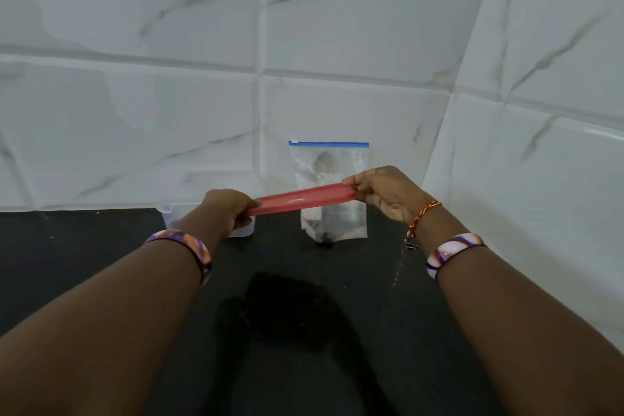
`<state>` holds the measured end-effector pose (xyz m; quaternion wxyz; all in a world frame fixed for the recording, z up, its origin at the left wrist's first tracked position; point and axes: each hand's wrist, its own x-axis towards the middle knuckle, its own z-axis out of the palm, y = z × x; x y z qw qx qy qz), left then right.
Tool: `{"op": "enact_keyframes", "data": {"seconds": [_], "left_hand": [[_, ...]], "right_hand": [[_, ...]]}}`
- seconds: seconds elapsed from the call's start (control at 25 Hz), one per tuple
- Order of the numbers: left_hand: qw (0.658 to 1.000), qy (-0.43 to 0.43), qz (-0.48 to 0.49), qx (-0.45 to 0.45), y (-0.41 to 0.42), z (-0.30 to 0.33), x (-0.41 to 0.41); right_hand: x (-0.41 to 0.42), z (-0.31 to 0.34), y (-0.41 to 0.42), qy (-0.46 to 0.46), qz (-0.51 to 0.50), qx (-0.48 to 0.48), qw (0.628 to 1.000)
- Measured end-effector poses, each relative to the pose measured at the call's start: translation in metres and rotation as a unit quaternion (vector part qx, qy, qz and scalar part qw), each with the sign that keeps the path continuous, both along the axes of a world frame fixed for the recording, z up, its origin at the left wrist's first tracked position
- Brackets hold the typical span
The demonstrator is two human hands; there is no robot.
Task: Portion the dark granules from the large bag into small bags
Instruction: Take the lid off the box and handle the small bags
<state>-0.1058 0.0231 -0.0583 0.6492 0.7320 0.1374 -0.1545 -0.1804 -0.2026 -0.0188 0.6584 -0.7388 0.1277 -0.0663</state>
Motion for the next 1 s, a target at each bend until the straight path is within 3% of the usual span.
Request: {"op": "enact_keyframes", "data": {"seconds": [0.16, 0.32, 0.48, 1.0], "left_hand": [[0.993, -0.077, 0.089, 0.002, 0.038, 0.01, 0.023], [0.95, -0.139, 0.145, 0.238, 0.074, 0.001, 0.052], [0.92, -0.131, 0.163, 0.331, 0.094, -0.013, 0.077], [0.922, -0.127, 0.168, 0.324, 0.105, -0.034, 0.115]], "right_hand": [[0.04, -0.013, 0.045, -0.047, -0.004, -0.038, 0.998], [0.088, -0.039, 0.098, -0.032, -0.003, -0.092, 0.995], [0.118, -0.058, 0.131, -0.009, 0.009, -0.197, 0.98], [0.161, -0.081, 0.153, -0.002, 0.019, -0.296, 0.955]]}}
